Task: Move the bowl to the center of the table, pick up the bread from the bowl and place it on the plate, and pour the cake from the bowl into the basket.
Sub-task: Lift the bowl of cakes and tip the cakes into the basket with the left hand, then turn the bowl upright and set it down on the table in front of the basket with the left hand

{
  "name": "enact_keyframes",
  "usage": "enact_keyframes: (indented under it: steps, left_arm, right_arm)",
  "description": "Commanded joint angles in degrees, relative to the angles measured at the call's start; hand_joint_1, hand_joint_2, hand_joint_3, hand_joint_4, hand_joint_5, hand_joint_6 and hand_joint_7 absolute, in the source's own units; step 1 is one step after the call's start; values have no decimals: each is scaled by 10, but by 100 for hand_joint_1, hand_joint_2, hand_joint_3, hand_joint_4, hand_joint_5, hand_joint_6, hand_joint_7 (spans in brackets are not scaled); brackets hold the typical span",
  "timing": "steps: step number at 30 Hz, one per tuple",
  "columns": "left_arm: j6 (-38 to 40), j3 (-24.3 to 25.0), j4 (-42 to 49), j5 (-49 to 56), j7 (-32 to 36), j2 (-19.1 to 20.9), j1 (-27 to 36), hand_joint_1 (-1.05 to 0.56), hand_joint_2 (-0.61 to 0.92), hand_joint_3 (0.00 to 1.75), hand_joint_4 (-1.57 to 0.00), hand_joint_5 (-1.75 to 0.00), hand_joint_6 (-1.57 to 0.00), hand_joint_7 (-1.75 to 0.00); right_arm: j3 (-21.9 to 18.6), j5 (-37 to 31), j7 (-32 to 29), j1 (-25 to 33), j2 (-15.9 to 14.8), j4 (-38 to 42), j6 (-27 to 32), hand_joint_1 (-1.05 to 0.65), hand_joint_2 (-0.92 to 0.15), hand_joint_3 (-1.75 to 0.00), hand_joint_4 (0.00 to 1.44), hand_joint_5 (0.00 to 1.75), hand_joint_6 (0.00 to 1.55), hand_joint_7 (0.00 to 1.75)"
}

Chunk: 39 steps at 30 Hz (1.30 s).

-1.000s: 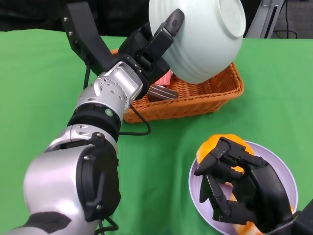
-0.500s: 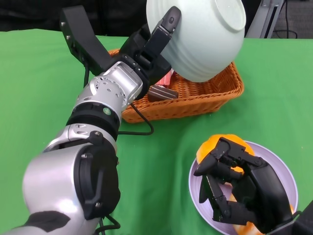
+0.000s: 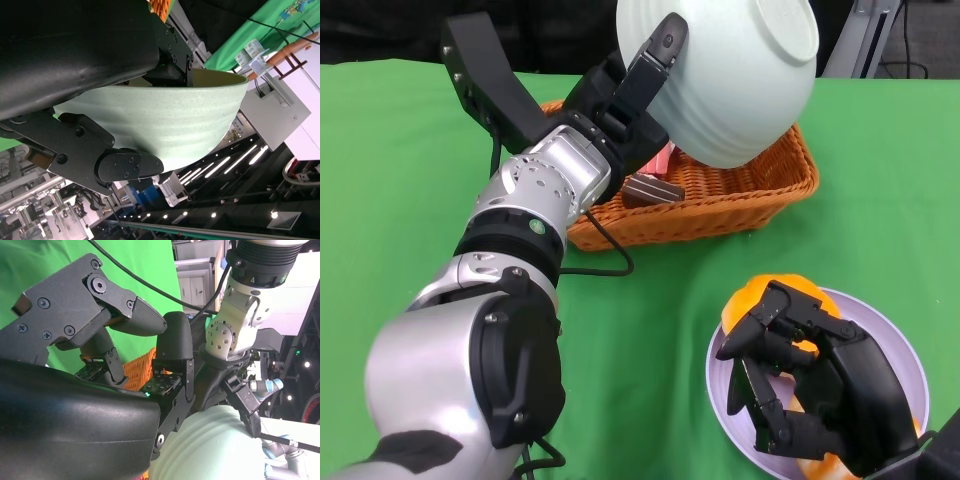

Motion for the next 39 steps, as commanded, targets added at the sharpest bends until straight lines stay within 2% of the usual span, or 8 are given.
enact_keyframes:
  steps: [1,10,15,23,30,32,35,39]
  left_arm:
    - [1,-3,-11,-3,-4,8,-28,-14,92,55,-71,-175,-52,-170]
    - [1,-9,-14,-3,-13,10,-28,-11,92,60,-71,-175,-55,-169]
    - [-17,-35,-19,18,-31,11,-22,-10,91,61,-73,-175,-58,-169]
    - [-59,-94,-38,68,-119,24,-14,-13,85,72,-73,-175,-77,-144]
    - [-129,-158,-64,133,-174,45,-8,-15,82,74,-72,-175,-78,-143]
    - [-152,-179,-73,153,-192,55,-5,-16,74,82,-75,-175,-78,-148]
    - [-208,-210,-93,184,-224,72,5,-16,67,94,-75,-175,-74,-156]
    - [-298,-250,-120,228,-254,95,25,-20,63,96,-73,-175,-67,-158]
  right_arm:
    - [-5,5,1,2,-4,2,-9,-22,-50,-119,75,175,68,154]
    - [-4,7,1,1,-1,2,-4,-22,-50,-121,76,175,68,155]
    - [-5,3,1,0,-2,6,-12,-22,-49,-121,76,175,68,155]
    - [-5,9,2,2,-3,-1,-2,-22,-49,-121,75,175,68,154]
    - [-7,8,3,0,-4,3,-10,-23,-49,-120,75,175,67,155]
    - [-8,4,2,0,-5,3,-12,-25,-49,-119,75,175,67,155]
    - [-8,5,2,1,-6,0,-6,-25,-50,-118,75,175,67,155]
    - [-9,6,2,1,-8,-4,-1,-24,-50,-119,75,175,67,155]
